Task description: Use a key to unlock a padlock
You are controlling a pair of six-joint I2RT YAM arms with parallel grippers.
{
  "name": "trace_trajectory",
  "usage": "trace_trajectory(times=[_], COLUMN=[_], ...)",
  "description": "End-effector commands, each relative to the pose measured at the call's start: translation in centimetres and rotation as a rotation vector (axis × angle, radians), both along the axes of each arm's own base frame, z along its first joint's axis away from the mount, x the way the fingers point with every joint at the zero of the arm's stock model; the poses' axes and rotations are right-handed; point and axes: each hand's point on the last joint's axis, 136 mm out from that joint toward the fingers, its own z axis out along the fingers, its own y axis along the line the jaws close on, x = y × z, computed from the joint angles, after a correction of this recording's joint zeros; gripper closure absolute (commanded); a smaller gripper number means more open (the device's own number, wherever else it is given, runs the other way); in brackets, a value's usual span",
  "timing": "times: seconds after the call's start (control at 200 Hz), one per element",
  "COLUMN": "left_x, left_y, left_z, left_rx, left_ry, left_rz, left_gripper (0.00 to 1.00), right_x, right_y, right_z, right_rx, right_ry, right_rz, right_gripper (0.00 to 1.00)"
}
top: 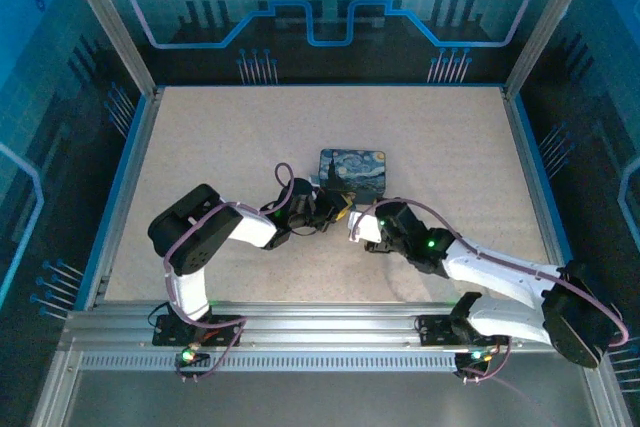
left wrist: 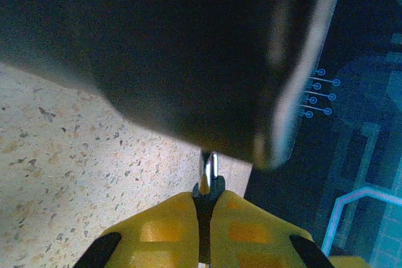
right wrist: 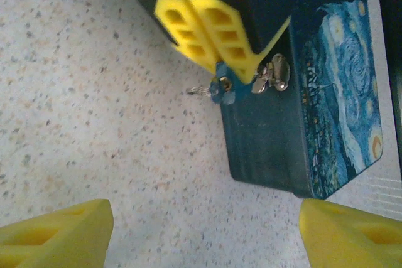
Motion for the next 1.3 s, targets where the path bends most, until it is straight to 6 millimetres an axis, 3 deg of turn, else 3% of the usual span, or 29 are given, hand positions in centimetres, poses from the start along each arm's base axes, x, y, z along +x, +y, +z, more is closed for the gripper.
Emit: trace_trajectory(times=[0.0, 0.535, 0.98, 1.296], left_x=[0.4, 0.3, 0.4, 0.3], left_y=[-0.8, -1.1, -1.1, -1.1], left_z=[2.5, 2.4, 2.2, 2.1], left_rx=[-0.053, -0.055, -0.058, -0.058], left_ry=[-0.036, -0.033, -0.028, -0.025], left_rz=[0.007, 0.008, 0.011, 0.010], left_gripper=[0.93, 0.93, 0.93, 0.93], right_x=[1.2, 1.8, 2.3, 2.9], right_y=[1.5, 2.1, 3.8, 4.9], right_z=[1.3, -0.7, -1.6, -1.5], right_rx=[0.138, 0.127, 0.108, 0.113], right_ry=[-0.033, -0.020, -0.010, -0.038], right_rz=[0.026, 0.033, 0.046, 0.040], right_gripper=[0.23, 0.27, 0.55, 0.65])
